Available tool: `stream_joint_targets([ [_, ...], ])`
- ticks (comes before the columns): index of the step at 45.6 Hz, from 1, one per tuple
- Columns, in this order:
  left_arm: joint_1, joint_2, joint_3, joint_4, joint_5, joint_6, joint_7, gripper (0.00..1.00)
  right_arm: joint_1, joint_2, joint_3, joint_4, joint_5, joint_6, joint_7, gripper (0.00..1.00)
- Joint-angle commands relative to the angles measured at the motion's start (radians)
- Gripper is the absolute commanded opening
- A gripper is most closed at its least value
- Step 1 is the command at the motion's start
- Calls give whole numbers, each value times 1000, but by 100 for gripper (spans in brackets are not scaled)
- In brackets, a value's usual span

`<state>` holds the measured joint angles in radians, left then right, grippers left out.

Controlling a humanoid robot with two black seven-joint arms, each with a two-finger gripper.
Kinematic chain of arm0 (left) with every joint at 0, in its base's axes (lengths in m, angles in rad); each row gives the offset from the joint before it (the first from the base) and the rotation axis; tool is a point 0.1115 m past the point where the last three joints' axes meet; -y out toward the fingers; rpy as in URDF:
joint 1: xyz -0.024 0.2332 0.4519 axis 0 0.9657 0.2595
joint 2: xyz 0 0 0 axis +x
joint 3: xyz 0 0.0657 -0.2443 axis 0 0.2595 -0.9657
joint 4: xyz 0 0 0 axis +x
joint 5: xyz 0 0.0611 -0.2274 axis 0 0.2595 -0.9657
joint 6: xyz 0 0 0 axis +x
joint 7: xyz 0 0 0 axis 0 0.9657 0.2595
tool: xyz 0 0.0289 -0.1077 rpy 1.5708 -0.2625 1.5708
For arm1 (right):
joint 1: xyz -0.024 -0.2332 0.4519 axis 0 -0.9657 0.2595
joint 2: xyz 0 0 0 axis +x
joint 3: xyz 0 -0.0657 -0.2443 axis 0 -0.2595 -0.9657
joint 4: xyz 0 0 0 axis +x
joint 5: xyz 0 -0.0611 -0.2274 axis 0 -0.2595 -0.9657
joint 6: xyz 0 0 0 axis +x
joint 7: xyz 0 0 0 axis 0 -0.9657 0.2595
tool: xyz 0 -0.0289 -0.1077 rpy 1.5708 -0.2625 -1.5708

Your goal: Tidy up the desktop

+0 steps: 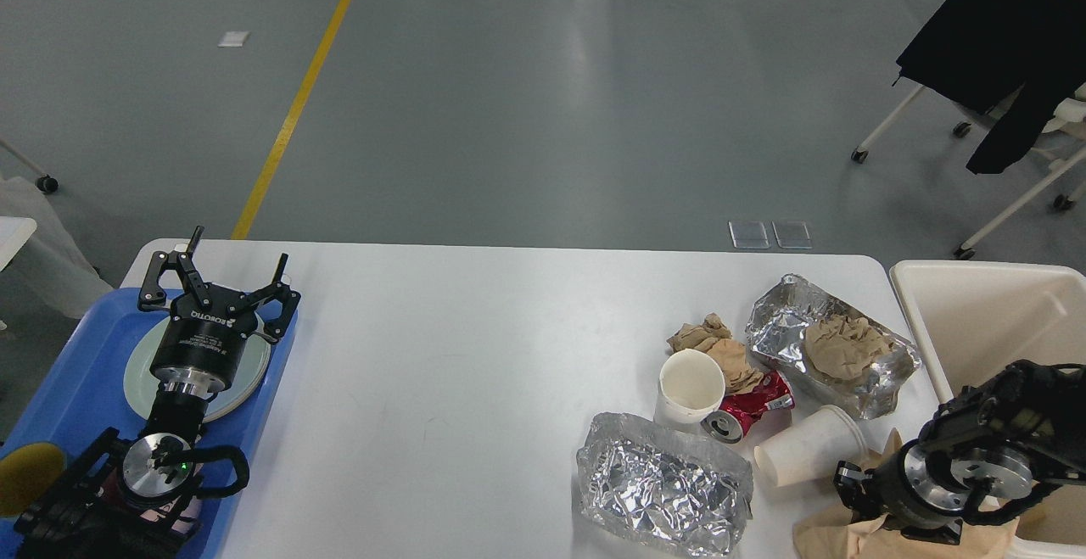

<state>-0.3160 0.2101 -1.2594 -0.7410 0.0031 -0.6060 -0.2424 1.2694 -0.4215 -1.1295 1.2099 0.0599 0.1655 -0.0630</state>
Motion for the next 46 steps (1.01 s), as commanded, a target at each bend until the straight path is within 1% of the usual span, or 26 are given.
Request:
stream_joint_targets([
  [1,0,0,0,0,0,0,0,97,60,-37,-21,28,0,29,-11,0],
  [3,0,0,0,0,0,0,0,97,97,-52,-38,48,0,40,-17,0],
  [10,0,0,0,0,0,-1,0,97,237,-68,-127,109,1,92,-17,0],
  [14,0,0,0,0,0,0,0,97,346,-76,-193,160,1,135,-17,0],
  [24,0,0,0,0,0,0,0,97,674,-72,-394,304,75,278,-17,0],
  [36,0,0,0,0,0,0,0,97,1008,-53,-552,395,78,456,-17,0],
  [40,0,0,0,0,0,0,0,97,1070,-43,-593,395,80,506,-15,0],
  [46,0,0,0,0,0,0,0,97,1084,-51,-607,382,80,490,-14,0],
])
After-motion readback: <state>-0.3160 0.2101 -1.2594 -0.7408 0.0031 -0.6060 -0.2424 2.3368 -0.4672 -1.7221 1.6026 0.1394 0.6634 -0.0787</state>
